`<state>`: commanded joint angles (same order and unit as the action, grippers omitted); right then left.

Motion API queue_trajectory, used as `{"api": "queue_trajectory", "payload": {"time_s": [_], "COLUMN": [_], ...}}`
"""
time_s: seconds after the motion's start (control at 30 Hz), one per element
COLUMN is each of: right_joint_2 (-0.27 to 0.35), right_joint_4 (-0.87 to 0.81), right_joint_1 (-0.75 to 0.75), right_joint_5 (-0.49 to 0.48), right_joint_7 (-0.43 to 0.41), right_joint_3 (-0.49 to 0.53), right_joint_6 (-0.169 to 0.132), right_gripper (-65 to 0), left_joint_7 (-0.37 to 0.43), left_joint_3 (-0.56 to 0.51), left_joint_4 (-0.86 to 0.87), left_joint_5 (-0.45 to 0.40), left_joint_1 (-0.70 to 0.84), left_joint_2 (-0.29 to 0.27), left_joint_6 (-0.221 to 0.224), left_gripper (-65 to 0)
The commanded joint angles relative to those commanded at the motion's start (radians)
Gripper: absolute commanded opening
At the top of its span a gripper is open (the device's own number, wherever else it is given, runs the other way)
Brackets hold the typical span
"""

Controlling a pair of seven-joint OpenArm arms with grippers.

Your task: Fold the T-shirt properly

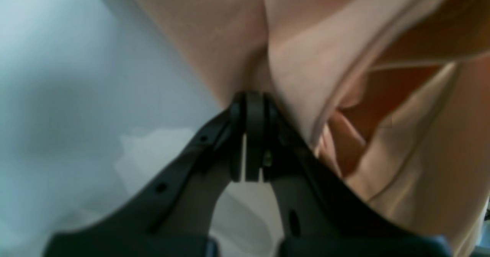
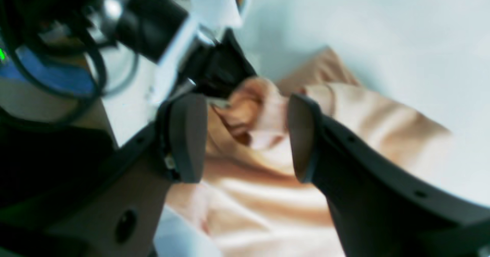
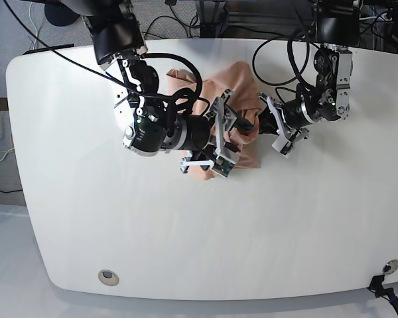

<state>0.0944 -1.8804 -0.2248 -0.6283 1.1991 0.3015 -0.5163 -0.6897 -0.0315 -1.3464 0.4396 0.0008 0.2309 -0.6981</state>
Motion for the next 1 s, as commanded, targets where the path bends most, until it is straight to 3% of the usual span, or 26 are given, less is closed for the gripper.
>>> {"api": "queue_trajectory", "payload": {"time_s": [0.2,0.5,0.67,0.8,1.0], "right_joint_2": [0.075,0.078,0.074,-0.006,-0.143], "right_joint_4": [0.04,0.195,0.262,0.279,0.281], "right_joint_1": [-0.002,0.014,0.011,0.015,0.011], "right_joint_5": [0.002,0.002,0.002,0.068,0.338], "right_joint_7": [-0.109,-0.203,-0.279,-0.279,-0.279], "right_joint_3": [-0.054,-0.051,0.054,0.075,0.074], "right_joint_6": [0.005,0.006,0.008,0.008,0.006], "right_gripper": [-32.6,-32.6,-32.6,-32.6,-32.6], "left_joint_7": [-0.002,-0.002,-0.002,-0.002,-0.003], "left_joint_3": [0.0,0.0,0.0,0.0,0.0], "left_joint_4": [-0.052,-0.054,-0.058,-0.058,-0.14], "left_joint_5": [0.0,0.0,0.0,0.0,0.002], "left_joint_1": [0.0,-0.002,-0.002,-0.002,0.002], "left_joint_2": [0.003,-0.002,-0.002,-0.003,-0.003], "left_joint_6": [0.0,0.0,0.0,0.0,0.0], "left_gripper": [-65.0,-65.0,-65.0,-65.0,-65.0]}}
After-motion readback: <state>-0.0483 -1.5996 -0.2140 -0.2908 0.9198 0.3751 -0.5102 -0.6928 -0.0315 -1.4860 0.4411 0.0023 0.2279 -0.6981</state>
